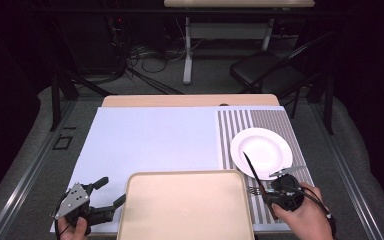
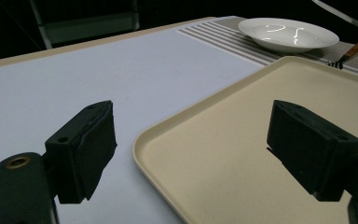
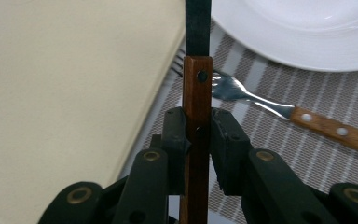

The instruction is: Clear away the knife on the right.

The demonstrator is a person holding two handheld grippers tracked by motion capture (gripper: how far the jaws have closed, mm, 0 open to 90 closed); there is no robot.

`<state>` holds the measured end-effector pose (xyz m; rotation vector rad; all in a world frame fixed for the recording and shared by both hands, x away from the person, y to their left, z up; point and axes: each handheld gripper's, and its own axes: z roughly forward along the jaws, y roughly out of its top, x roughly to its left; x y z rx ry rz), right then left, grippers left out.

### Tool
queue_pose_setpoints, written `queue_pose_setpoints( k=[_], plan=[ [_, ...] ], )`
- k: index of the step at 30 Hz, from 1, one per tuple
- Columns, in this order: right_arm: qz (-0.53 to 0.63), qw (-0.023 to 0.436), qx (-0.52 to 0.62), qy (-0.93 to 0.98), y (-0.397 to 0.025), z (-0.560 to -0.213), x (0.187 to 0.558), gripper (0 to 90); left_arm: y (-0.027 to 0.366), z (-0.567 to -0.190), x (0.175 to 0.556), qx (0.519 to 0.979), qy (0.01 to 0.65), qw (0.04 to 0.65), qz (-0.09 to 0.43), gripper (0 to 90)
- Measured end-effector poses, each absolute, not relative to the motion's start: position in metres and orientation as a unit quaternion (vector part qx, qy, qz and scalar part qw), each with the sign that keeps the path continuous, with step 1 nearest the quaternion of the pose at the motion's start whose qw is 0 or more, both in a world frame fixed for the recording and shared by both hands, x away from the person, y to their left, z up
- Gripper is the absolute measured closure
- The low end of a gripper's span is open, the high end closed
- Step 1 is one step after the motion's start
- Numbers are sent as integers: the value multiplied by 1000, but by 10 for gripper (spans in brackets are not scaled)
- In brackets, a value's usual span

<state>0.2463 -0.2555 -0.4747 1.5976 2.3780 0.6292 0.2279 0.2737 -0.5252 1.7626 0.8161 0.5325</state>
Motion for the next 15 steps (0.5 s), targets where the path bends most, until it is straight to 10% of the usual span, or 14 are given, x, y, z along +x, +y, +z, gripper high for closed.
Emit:
queue_pose_setpoints(
  k=[15],
  plan=[
    [214,65,515,828,-217,-491,238,764,275,-525,227,738,343,536,224,157]
  ],
)
